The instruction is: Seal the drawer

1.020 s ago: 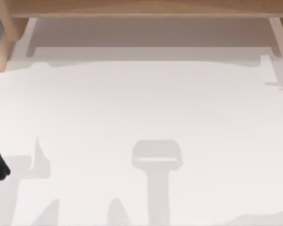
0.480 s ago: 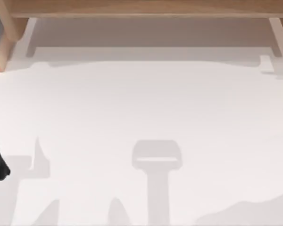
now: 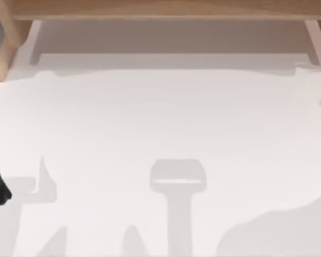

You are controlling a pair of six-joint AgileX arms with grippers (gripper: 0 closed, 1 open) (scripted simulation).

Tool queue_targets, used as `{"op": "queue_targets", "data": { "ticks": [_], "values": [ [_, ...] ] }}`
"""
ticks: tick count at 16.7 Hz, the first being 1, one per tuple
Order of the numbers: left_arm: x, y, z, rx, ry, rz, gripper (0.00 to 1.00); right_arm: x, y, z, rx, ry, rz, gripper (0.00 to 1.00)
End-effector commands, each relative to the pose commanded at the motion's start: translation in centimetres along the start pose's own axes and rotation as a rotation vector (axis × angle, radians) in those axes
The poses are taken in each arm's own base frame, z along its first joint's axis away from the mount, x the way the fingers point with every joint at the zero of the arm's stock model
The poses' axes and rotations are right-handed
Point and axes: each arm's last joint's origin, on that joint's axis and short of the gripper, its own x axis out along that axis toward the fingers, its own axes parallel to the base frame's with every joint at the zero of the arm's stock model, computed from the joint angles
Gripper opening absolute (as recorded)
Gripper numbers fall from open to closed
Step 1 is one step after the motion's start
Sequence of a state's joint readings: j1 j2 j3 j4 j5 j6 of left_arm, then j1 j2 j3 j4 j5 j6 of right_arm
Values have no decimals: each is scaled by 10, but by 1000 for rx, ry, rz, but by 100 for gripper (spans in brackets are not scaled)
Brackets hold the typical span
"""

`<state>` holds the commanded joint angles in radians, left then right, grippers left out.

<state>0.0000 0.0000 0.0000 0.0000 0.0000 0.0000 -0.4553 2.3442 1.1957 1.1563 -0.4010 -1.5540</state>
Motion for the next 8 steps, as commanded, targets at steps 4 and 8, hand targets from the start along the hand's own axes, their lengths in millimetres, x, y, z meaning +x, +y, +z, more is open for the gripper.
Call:
{"op": "queue_targets", "data": {
  "ticks": [4,8],
  "values": [
    [0,0,0,0,0,0,100,14,1,5,8,-8,11,0],
    [0,0,0,0,0,0,100,14,1,5,8,-8,11,15]
  ]
}}
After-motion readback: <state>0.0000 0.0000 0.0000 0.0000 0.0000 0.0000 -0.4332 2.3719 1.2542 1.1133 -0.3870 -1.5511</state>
